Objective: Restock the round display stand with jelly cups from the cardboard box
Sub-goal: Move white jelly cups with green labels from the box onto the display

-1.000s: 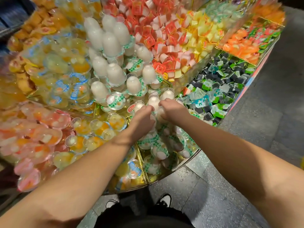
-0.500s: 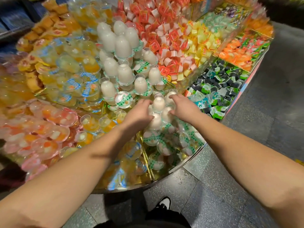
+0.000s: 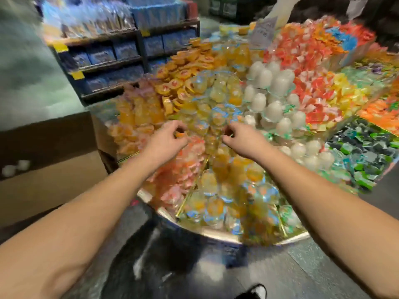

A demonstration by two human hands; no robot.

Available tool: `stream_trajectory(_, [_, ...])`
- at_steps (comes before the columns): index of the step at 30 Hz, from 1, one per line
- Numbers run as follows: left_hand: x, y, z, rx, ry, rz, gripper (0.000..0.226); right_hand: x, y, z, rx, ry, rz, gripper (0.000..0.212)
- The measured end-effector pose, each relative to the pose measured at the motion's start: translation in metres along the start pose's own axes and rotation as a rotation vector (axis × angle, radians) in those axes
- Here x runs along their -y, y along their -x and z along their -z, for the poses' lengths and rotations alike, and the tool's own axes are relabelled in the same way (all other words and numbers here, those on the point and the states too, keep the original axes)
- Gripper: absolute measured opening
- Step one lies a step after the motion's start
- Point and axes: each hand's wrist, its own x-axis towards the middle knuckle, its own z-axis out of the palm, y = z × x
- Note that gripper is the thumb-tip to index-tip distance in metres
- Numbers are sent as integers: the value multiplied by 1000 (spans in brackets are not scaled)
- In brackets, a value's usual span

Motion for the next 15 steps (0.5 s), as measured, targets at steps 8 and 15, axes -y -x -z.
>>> stream_trajectory(8, [168,104,161,-182,-111,322,25,228,-27,-100,154,-30,418,32])
stream_trajectory(15, [286,167,230,-252,-152,598,36,366,-44,-187,405,-10,580,39])
